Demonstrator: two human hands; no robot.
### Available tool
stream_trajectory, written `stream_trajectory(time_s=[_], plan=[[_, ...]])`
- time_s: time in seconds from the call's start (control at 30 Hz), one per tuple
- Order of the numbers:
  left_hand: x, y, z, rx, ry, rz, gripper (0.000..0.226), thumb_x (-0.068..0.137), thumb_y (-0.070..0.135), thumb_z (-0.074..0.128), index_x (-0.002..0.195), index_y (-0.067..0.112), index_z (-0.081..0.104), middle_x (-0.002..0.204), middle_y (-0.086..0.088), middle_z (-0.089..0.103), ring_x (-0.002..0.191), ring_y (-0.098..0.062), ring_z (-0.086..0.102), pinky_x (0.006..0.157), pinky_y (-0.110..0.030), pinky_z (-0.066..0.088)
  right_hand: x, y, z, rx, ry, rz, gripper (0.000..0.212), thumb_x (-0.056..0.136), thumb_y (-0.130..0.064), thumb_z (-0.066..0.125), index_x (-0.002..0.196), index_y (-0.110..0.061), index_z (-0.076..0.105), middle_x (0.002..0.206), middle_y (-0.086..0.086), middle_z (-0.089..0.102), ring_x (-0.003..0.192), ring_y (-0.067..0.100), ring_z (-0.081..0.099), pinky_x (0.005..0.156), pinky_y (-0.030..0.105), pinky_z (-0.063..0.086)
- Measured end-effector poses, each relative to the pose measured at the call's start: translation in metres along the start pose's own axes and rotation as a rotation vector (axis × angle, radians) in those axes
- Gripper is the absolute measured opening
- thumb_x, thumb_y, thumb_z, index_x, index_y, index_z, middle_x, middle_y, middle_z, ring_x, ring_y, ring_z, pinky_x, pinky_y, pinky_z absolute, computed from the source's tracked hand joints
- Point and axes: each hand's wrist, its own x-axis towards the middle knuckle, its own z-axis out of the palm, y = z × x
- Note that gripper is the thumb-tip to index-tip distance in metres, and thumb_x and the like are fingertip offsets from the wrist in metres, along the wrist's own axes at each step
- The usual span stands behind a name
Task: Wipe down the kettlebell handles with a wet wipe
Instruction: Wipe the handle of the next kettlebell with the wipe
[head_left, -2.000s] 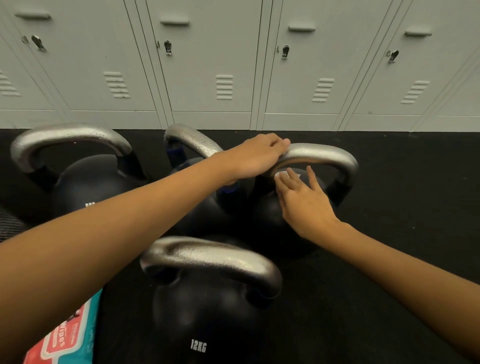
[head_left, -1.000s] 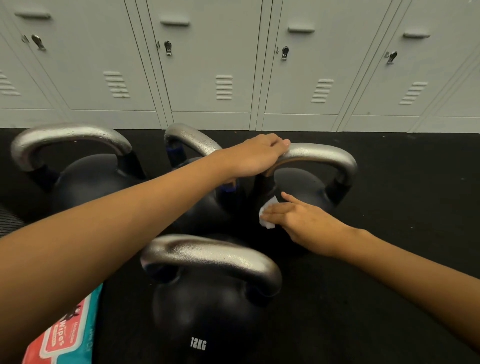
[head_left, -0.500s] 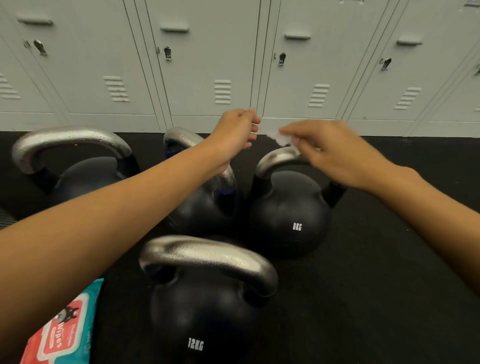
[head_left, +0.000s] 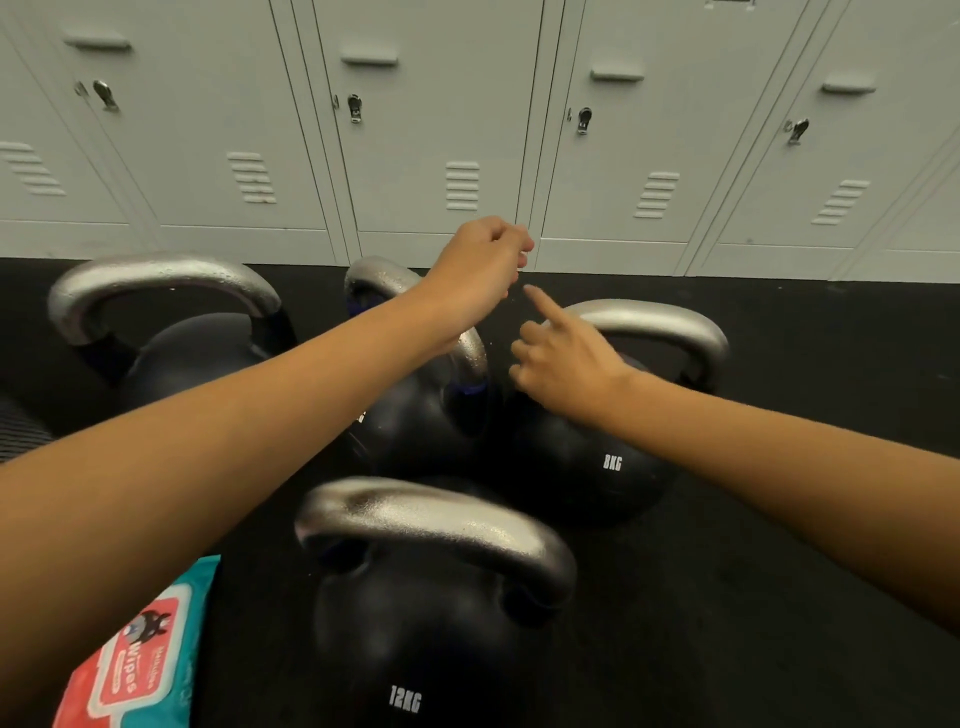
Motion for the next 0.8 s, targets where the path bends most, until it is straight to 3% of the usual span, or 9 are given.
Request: stream_trajectory(time_s=[0.07,0.13,0.2,0.27,0.33,0.47,0.63,0.73,0.8], plan=[[-0.001,-0.001,0.001,0.013,-0.022,-0.013,0.021,0.101,0.024,0.040,0.104,0.015,0.059,0.093,0.003,0.060,0.092,-0.016,0.057,0.091,-0.034,0.051,-0.003,-0.004,-0.001,-0.081,-0.032,-0.025,0.033,0.102,-0.022,0.041,0.131,-0.022,0.057,0.126,0.002,0.058,0.130,0.030,0.042,0.110,0.064,-0.014],[-0.002,-0.002,0.002,0.044,-0.029,0.000,0.018,0.100,0.026,0.041,0.104,0.018,0.056,0.093,0.003,0.060,0.094,-0.017,0.059,0.094,-0.038,0.050,-0.011,0.000,0.009,-0.069,0.052,-0.013,0.036,0.101,-0.023,0.044,0.135,-0.026,0.053,0.128,0.001,0.056,0.134,0.029,0.039,0.106,0.066,-0.015],[-0.002,-0.005,0.000,0.098,-0.031,0.016,0.014,0.100,0.029,0.041,0.105,0.021,0.051,0.096,0.003,0.062,0.099,-0.019,0.061,0.096,-0.042,0.049,-0.020,0.013,0.014,-0.039,0.205,0.039,0.034,0.095,-0.027,0.056,0.128,-0.035,0.060,0.120,-0.003,0.062,0.125,0.024,0.051,0.115,0.065,0.002],[-0.003,-0.007,-0.001,0.127,-0.024,0.014,0.014,0.100,0.031,0.041,0.109,0.022,0.047,0.101,-0.002,0.063,0.102,-0.023,0.061,0.096,-0.044,0.049,-0.027,0.026,0.016,0.041,0.302,0.102,0.025,0.090,-0.032,0.064,0.115,-0.038,0.069,0.107,-0.005,0.069,0.103,0.020,0.064,0.110,0.058,0.024],[-0.003,-0.007,-0.003,0.114,-0.005,0.011,0.014,0.100,0.030,0.040,0.110,0.021,0.046,0.099,-0.004,0.063,0.103,-0.026,0.062,0.095,-0.045,0.049,-0.028,0.035,0.015,0.203,0.294,0.132,0.025,0.094,-0.040,0.059,0.117,-0.035,0.068,0.108,-0.003,0.069,0.098,0.022,0.065,0.104,0.053,0.032],[-0.001,-0.002,-0.005,0.089,0.021,0.024,0.012,0.100,0.027,0.041,0.108,0.021,0.048,0.095,-0.003,0.061,0.104,-0.028,0.062,0.093,-0.045,0.050,-0.010,0.027,-0.010,0.219,0.100,0.143,0.040,0.103,-0.045,0.032,0.119,-0.026,0.064,0.117,-0.002,0.066,0.110,0.023,0.059,0.103,0.042,0.030],[-0.001,-0.005,-0.005,0.127,-0.026,0.031,0.011,0.097,0.021,0.046,0.100,0.023,0.056,0.108,-0.005,0.063,0.103,-0.021,0.061,0.096,-0.042,0.049,0.013,-0.004,-0.014,-0.093,-0.131,0.008,0.037,0.104,-0.032,0.035,0.132,-0.020,0.057,0.131,0.004,0.058,0.124,0.028,0.049,0.112,0.049,0.021],[-0.002,-0.006,-0.003,0.159,-0.068,0.033,0.013,0.097,0.020,0.046,0.102,0.022,0.058,0.109,-0.003,0.062,0.105,-0.018,0.059,0.097,-0.038,0.048,0.003,-0.013,0.004,-0.184,-0.065,-0.080,0.040,0.104,-0.026,0.037,0.142,-0.015,0.046,0.142,0.010,0.048,0.137,0.033,0.035,0.117,0.054,0.011],[-0.003,-0.006,0.001,0.185,-0.106,0.028,0.017,0.097,0.019,0.046,0.107,0.019,0.060,0.108,-0.001,0.062,0.105,-0.017,0.058,0.095,-0.033,0.048,-0.007,-0.006,0.019,-0.158,0.063,-0.090,0.043,0.102,-0.027,0.043,0.144,-0.022,0.045,0.143,0.006,0.049,0.140,0.031,0.033,0.118,0.054,0.008]])
